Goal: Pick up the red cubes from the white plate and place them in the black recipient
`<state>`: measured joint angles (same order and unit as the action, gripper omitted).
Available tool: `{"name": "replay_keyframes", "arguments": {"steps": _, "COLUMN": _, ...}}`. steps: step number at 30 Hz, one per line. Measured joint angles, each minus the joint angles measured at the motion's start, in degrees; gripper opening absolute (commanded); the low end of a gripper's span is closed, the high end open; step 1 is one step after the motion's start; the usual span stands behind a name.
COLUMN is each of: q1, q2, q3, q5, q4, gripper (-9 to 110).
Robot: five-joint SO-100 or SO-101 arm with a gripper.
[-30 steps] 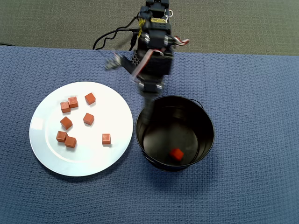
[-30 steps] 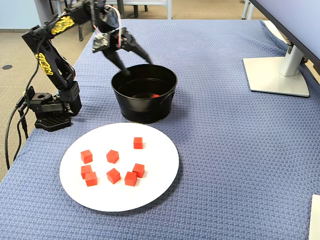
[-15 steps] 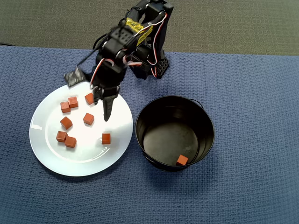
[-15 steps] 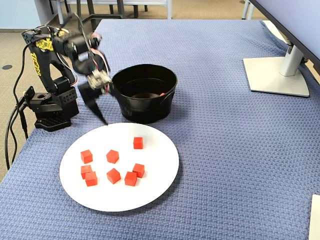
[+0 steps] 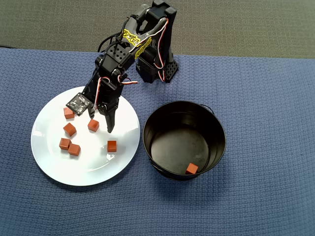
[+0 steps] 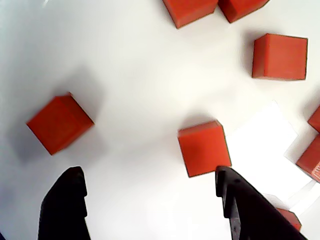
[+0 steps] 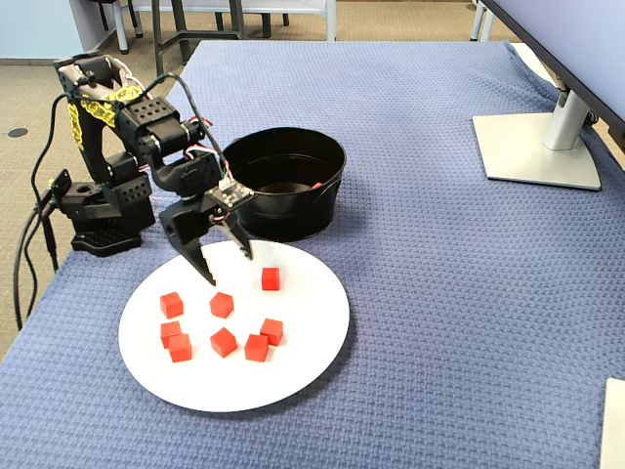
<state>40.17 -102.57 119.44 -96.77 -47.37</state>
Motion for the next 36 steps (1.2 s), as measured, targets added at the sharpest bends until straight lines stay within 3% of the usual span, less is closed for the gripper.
{"name": "replay_keyframes", "arguments": {"steps": 6, "q1": 2.46, "q2": 0.35, "q3": 3.25, "q5": -8.96, "q4": 1.14, "gripper": 26}}
{"name": "replay_keyframes", "arguments": {"steps": 16, "q1": 4.48, "q2": 5.27, "q3": -2.2, "q5": -14.15, "q4": -1.14, "gripper": 26}}
{"name": "replay_keyframes", "arguments": {"steps": 28, "q1": 5.98, "q2": 15.47, "q3": -8.0, "q5": -15.91, "q4": 0.35, "gripper": 23}}
{"name": "replay_keyframes", "arguments": {"steps": 36, "q1": 5.98, "q2": 16.35, "q3": -8.88, "q5": -14.85, "q4": 1.85, "gripper": 15}}
